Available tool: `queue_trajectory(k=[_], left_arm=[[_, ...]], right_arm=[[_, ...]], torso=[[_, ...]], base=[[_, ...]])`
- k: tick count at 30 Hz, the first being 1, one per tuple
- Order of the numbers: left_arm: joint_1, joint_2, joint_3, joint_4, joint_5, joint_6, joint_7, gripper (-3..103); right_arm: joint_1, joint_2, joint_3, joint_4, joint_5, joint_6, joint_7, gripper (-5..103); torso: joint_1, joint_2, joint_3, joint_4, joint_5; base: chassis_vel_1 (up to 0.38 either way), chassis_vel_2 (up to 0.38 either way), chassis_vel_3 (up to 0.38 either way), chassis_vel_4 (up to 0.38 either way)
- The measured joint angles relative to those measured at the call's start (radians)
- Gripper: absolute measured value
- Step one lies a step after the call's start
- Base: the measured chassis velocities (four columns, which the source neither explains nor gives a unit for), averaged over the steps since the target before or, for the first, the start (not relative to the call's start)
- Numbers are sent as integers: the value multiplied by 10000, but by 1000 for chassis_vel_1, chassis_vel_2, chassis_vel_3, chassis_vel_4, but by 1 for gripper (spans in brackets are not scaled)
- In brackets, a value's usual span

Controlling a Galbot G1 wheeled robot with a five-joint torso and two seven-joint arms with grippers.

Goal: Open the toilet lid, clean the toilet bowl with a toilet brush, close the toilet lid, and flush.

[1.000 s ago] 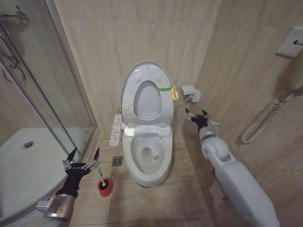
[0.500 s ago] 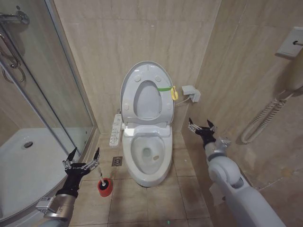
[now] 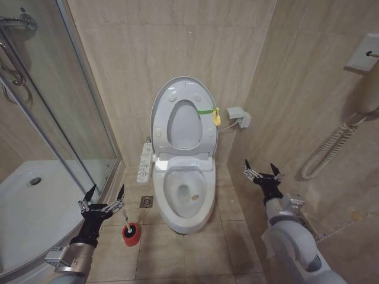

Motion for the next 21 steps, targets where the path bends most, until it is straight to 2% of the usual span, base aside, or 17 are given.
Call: queue_trajectory(k=[3,12,21], left_arm=[[-1,0,0,0,0,0,0,100],[-1,0,0,0,0,0,-1,100],[-1,0,0,0,0,0,0,100]], right_arm=[[-255,341,101,46,-562,213,-196,100],[-588,894,303,136,-1344,432,-606,100],[-800,1220,403,250,-1681,511,-1130,100]], torso=[[0,0,0,1,0],[0,0,0,1,0],[1,0,0,1,0]], base=[[0,0,0,0],[0,0,0,0],[0,0,0,0]])
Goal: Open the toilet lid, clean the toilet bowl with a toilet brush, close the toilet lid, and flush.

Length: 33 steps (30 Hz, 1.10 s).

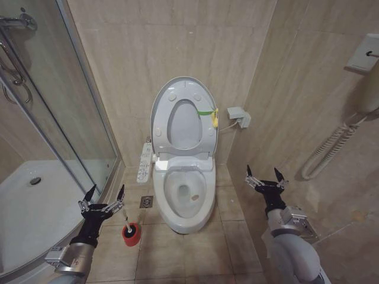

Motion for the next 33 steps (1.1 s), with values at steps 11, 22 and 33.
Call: queue_trajectory(k=[11,22,33], left_arm=[[0,0,0,0,0,0,0,100],[0,0,0,0,0,0,0,100],[0,0,0,0,0,0,0,100]], right_arm=[[-251,160,-77,86,-267,-42,-770,100],[-354,395,-375,298,-348,-371,-1035,100],[-401,270,-369,285,-583,-413,-1049,100]], torso=[[0,0,0,0,0],[0,-1,0,0,-1],[0,-2,0,0,0]], base=[[0,0,0,0],[0,0,0,0],[0,0,0,0]])
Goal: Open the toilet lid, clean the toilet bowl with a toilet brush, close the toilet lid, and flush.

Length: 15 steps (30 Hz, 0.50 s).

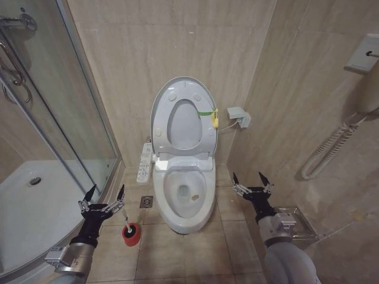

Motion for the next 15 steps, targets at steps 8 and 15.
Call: queue_trajectory(k=[8,15], left_arm=[[0,0,0,0,0,0,0,100],[0,0,0,0,0,0,0,100]], right_arm=[[43,-154,183,-1,268,43,29,100],[21,-190,235,115,462,-42,99,100]], torso=[[0,0,0,0,0],[0,0,0,0,0]], base=[[0,0,0,0],[0,0,0,0]])
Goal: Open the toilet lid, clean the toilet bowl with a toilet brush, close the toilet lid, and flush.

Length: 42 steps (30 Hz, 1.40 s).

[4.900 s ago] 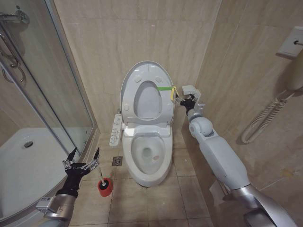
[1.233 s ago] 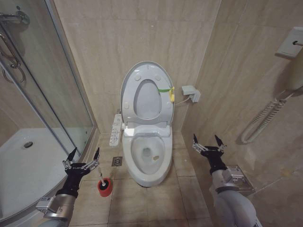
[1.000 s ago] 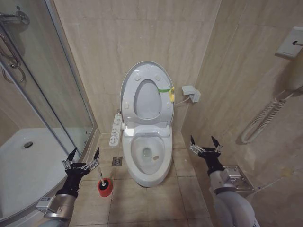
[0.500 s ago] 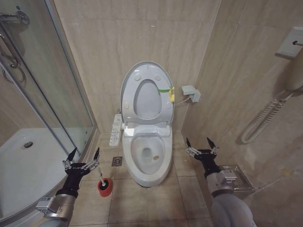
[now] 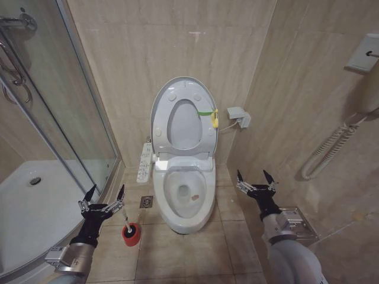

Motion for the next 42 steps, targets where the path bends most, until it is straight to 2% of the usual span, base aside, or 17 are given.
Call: queue_trajectory(k=[42], left_arm=[[0,0,0,0,0,0,0,100]], right_arm=[[-7,10,-7,19,18,-41,35,100]], torso=[[0,2,0,0,0]], base=[[0,0,0,0]])
